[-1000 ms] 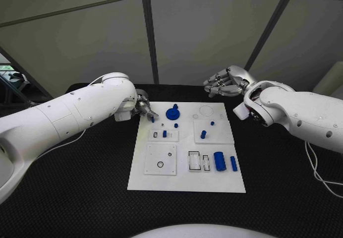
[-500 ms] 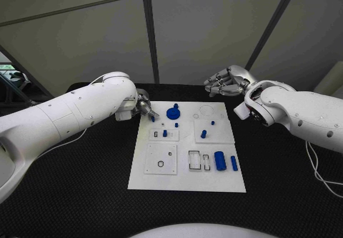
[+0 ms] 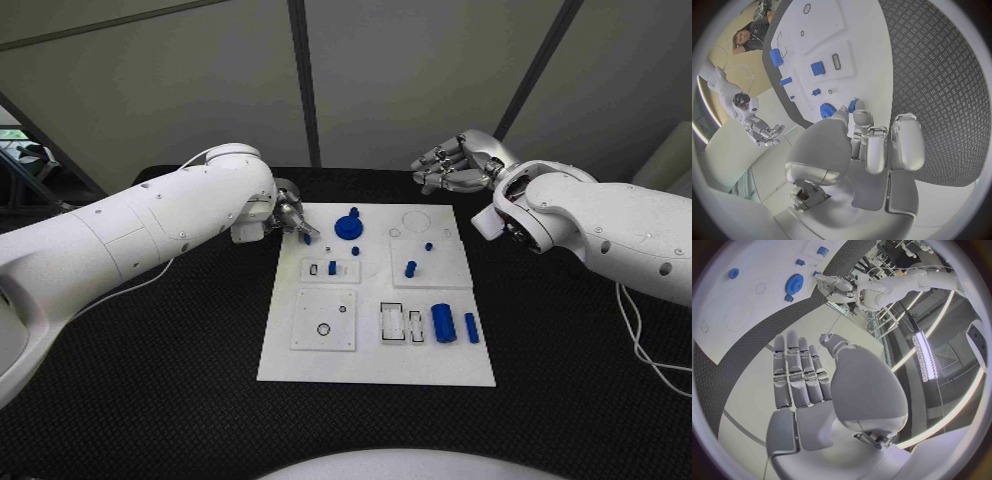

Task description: Assemble the parts on the task board

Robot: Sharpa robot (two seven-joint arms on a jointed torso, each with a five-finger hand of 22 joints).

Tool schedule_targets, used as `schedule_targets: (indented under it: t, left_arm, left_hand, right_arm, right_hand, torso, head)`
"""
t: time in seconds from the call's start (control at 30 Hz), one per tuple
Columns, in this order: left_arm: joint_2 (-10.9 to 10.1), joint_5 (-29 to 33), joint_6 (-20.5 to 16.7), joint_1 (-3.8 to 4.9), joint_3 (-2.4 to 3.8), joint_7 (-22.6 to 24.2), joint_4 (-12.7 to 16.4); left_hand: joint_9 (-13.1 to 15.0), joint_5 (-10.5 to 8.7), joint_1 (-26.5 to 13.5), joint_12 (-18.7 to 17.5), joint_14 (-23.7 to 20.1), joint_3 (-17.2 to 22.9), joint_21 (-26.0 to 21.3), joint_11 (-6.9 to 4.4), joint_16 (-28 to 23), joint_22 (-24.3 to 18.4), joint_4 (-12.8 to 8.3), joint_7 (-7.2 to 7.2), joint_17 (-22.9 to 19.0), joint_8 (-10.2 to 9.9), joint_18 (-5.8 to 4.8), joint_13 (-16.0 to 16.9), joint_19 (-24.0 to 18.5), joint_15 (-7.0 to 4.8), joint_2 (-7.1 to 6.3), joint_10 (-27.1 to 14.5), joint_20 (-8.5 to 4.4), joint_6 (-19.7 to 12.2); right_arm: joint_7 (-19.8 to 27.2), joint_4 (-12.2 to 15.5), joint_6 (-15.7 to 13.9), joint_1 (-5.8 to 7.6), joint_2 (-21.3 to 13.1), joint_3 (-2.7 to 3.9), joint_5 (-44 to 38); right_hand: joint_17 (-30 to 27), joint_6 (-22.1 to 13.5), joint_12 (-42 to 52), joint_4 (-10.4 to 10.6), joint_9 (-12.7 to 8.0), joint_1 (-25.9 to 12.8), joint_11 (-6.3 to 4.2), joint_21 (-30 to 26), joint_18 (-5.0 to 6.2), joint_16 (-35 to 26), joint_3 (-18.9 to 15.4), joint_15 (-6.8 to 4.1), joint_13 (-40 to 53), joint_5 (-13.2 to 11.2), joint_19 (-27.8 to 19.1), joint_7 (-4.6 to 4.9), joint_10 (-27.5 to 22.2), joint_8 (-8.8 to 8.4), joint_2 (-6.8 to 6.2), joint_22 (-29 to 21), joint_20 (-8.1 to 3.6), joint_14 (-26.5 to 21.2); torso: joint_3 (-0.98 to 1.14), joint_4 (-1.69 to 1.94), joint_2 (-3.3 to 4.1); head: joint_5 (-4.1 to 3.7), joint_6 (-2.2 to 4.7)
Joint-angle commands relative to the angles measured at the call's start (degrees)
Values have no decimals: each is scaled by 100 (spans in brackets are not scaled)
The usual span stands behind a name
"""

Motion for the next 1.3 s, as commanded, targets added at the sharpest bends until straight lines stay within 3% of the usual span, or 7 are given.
schedule_targets:
  t: [0.03, 0.23, 0.3, 0.47, 0.57, 1.03, 1.3]
  left_arm:
    - [-3, 28, 70, 9, 2, 8, 8]
    - [-7, 170, 22, 9, 2, 29, 4]
    - [-12, 193, -5, 9, 2, 49, 5]
    - [-37, 286, -53, 9, 2, 93, 39]
    - [-83, 395, -71, 8, 2, 103, 98]
    - [-767, 714, -444, 6, 5, 118, 1130]
    - [-1118, 736, -928, -18, -4, 123, 1702]
  left_hand:
    - [13, 40, 169, -17, 581, 177, 31, -37, 26, 10, -63, -44, 1437, 29, -370, -20, 20, -58, 67, 9, -51, -25]
    - [24, 70, 693, -110, 583, 918, 27, -57, 30, 25, -405, -53, 1442, 26, -371, -75, 18, -86, 133, -41, -86, -157]
    - [124, 38, 562, -171, 581, 1666, 16, -10, 25, 35, -420, 27, 1436, 138, -363, -126, 14, -46, -97, -18, -89, -189]
    - [260, 38, 260, -203, 579, 2508, -3, -38, 21, 44, -515, -7, 1431, 267, -367, -185, 11, -44, -442, 4, -57, -250]
    - [312, 32, 142, -194, 576, 2770, -13, -34, 15, 46, -575, -14, 1422, 317, -369, -182, 10, -53, -533, 25, -48, -264]
    - [417, 17, -83, -175, 575, 3200, -19, -41, 12, 64, -737, -35, 1417, 419, -367, -175, 18, -59, -717, 81, -57, -275]
    - [449, 15, -135, -141, 571, 3349, -10, -59, 1, 82, -810, -54, 1404, 454, -370, -136, 30, -74, -805, 147, -69, -250]
  right_arm:
    - [28, 15, 33, 10, -2, 3, -9]
    - [31, 14, 33, 10, -3, 3, -9]
    - [32, 12, 34, 10, -2, 3, -9]
    - [36, 5, 41, 9, 6, 3, -9]
    - [37, 2, 43, 9, 6, 3, -9]
    - [48, -56, 43, -15, 14, 3, -9]
    - [51, -83, 29, -29, 25, 3, -10]
  right_hand:
    - [-7, -17, 20, -4, 7, -14, -1, -36, 93, -34, 23, 2, -8, 21, 6, -3, -29, 21, -11, -7, 42, -23]
    - [-7, -17, 20, -4, 7, -14, -1, -36, 93, -34, 23, 2, -8, 21, 6, -3, -29, 21, -11, -7, 42, -23]
    - [-7, -17, 20, -4, 7, -14, -1, -36, 93, -34, 23, 2, -8, 21, 6, -3, -29, 21, -11, -7, 42, -23]
    - [-7, -17, 20, -4, 7, -14, -1, -36, 93, -34, 23, 2, -8, 21, 6, -3, -29, 21, -11, -7, 42, -23]
    - [-8, -15, 22, -5, 8, -13, -1, -39, 94, -33, 26, 2, -8, 19, 6, -3, -29, 22, -10, -8, 42, -24]
    - [-15, -9, 28, 4, 11, -26, 0, -52, 94, -30, 39, 4, -8, 14, 7, -2, -26, 24, 3, -14, 45, -29]
    - [-20, -15, 25, -1, 10, -23, 0, -60, 94, -33, 45, 6, -10, 15, 4, -2, -34, 20, -1, -18, 47, -40]
  torso:
    - [1, 0, -1]
    - [1, 3, -3]
    - [-1, 3, -4]
    - [-1, 2, -3]
    - [-3, 0, -5]
    - [-20, 4, -15]
    - [3, 22, -27]
  head:
    - [1, -2]
    - [1, -23]
    - [6, -21]
    - [5, -34]
    - [2, -32]
    - [-4, 1]
    - [30, -1]
